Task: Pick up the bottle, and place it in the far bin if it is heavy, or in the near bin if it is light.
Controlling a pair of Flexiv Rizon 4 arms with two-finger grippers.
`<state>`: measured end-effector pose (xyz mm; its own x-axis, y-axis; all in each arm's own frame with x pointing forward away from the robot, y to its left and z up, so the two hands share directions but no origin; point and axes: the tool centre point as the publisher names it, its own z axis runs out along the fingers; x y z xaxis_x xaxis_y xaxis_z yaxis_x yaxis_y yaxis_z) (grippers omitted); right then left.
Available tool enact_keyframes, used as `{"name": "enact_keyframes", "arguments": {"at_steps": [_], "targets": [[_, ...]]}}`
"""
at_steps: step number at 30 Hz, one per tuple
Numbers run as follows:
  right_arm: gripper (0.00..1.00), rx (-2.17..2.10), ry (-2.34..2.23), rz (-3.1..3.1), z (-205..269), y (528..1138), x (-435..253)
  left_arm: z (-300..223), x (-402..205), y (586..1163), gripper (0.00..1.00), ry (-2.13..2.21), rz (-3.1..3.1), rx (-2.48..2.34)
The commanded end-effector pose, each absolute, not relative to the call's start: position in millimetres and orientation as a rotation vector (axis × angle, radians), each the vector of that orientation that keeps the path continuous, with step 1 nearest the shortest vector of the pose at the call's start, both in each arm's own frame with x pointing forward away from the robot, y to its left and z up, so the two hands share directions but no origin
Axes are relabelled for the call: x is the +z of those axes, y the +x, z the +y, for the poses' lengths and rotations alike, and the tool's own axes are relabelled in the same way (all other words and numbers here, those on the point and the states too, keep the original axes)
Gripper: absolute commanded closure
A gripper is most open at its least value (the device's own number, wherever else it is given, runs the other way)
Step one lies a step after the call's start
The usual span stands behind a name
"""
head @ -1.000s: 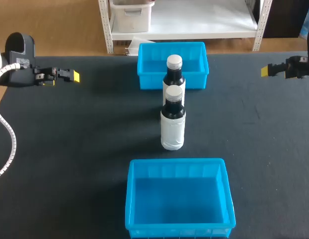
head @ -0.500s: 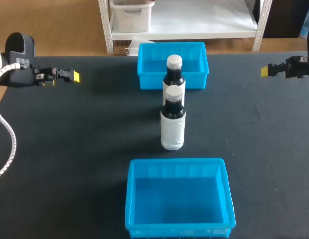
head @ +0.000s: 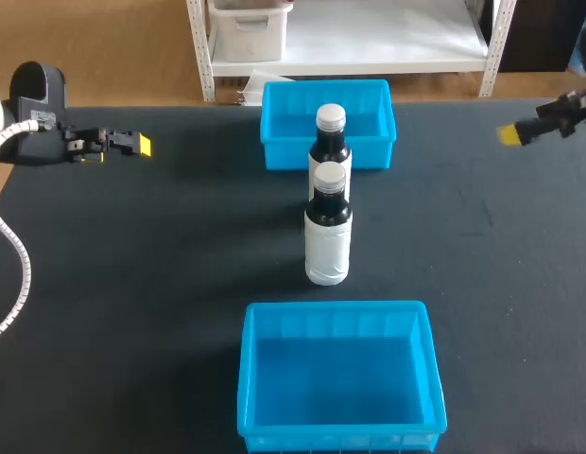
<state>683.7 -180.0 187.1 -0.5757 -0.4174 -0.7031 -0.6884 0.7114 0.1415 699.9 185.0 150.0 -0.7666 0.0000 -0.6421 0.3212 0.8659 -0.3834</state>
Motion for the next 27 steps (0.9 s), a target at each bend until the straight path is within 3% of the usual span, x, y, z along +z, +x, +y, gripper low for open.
{"name": "enact_keyframes", "arguments": {"at_steps": [1,12,27], "targets": [[0.00,0.939,-1.765,1.924,-185.3,688.1,190.2,185.0,150.0,700.0,0.00,0.231,2.374,-0.636],[0.00,0.939,-1.765,1.924,-185.3,688.1,190.2,185.0,150.0,700.0,0.00,0.231,2.374,-0.636],[0.00,0.799,-1.818,1.775,-118.8,668.3,178.5,185.0,150.0,700.0,0.00,0.231,2.374,-0.636]]}}
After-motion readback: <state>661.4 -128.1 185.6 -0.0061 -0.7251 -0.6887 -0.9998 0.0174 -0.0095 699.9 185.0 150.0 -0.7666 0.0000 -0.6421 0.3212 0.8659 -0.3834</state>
